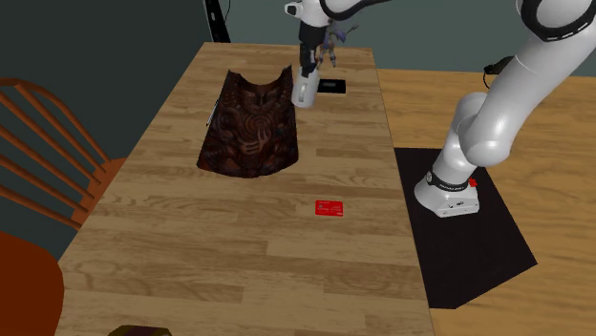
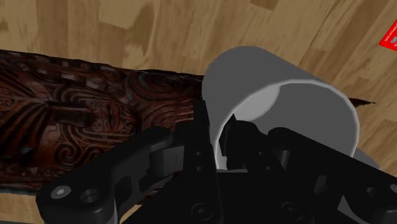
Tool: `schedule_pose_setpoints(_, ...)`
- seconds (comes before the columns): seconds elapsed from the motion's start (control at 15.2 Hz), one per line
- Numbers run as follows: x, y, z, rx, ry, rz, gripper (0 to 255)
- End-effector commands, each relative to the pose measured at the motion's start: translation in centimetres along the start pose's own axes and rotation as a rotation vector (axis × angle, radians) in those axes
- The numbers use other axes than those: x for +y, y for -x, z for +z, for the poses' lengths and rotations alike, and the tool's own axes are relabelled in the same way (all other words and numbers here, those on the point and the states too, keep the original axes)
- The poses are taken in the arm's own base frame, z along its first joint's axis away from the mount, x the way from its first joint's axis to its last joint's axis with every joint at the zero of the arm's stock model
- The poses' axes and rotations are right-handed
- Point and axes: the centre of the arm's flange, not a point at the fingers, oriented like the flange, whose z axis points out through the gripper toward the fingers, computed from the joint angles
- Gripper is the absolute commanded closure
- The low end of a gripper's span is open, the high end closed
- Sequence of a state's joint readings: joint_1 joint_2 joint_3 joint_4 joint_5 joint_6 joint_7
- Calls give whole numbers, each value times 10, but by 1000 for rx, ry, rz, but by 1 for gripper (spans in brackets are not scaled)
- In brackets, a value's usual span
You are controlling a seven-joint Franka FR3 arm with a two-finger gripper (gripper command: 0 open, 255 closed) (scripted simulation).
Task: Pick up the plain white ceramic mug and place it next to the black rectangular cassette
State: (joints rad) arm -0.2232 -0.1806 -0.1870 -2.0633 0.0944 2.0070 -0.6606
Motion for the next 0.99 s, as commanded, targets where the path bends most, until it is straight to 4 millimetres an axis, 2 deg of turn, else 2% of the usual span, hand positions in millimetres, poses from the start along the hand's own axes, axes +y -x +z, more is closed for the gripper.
schedule_pose_setpoints(0.0, 20, 17, -4, 0, 0, -2, 255)
schedule_pose_setpoints(0.92, 163, 131, -28, 0, 0, -2, 255)
